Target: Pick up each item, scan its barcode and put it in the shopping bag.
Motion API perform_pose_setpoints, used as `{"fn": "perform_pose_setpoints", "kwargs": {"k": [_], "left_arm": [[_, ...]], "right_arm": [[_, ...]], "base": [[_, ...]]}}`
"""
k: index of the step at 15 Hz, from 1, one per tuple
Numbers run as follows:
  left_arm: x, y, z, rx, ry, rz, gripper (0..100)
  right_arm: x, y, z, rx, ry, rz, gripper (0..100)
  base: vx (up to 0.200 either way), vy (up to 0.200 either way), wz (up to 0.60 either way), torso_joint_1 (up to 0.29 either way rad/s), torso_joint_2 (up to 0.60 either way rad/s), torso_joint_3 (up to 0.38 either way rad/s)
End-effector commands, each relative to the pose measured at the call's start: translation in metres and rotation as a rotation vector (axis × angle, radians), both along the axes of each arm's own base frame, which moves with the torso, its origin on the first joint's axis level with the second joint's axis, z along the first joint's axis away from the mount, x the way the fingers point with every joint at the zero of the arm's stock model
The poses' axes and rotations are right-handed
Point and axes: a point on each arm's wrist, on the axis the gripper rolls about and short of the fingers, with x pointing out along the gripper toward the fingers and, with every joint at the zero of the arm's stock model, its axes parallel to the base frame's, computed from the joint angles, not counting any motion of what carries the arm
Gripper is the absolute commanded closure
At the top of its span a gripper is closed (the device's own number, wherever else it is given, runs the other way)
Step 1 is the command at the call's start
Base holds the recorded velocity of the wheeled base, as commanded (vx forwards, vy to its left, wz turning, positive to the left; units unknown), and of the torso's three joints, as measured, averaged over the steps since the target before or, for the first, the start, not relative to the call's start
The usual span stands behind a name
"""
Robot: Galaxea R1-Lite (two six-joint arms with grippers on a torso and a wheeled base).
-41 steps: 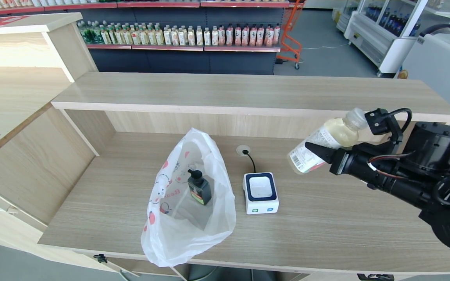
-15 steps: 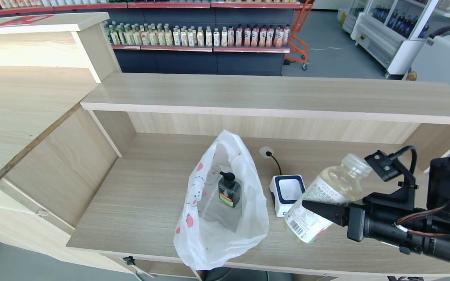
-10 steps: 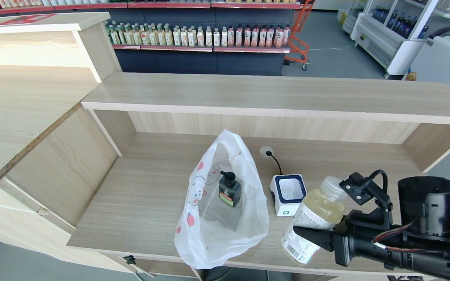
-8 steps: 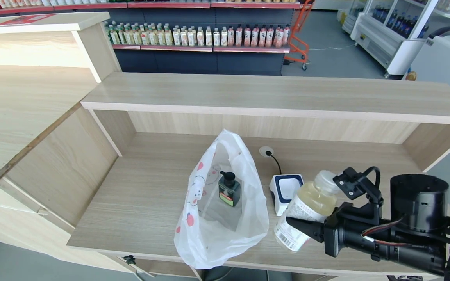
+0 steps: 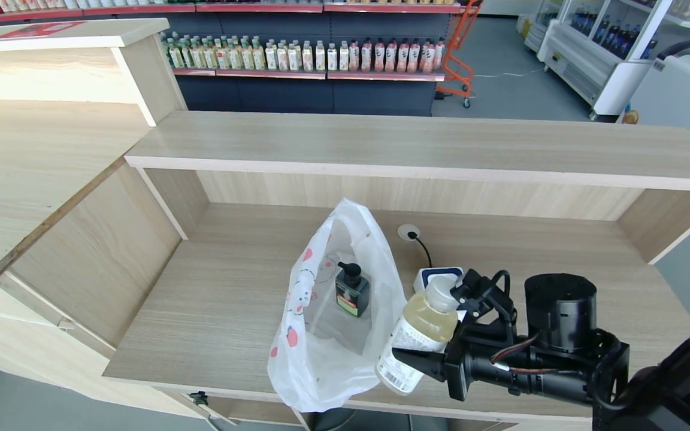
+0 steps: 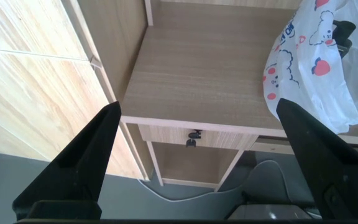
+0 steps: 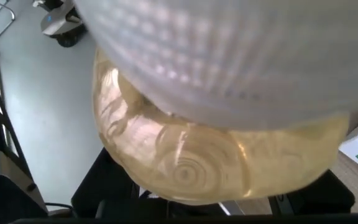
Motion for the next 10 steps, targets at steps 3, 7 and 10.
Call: {"fn": "perform_pose_setpoints", "kwargs": {"k": [3,7,10], "left_arm": [[0.000,0.000,0.000,0.000,0.000,0.001,0],[0.000,0.000,0.000,-0.002,0.000,0.001,0],[0.000,0.000,0.000,0.000,0.000,0.001,0]], "right_arm": [[0.011,-0.003,-0.018,-0.028,-0.002,-0.019,100],[0.018,-0.004,-0.021,-0.024,-0.008,-0.028,100],[0.029,0.000,-0.018,0.010,-0.034,-0.009,100]], "base": [[0.000,0.000,0.00,0.000,0.00,0.000],[0.000,0.000,0.00,0.000,0.00,0.000],[0.000,0.000,0.00,0.000,0.00,0.000]]}}
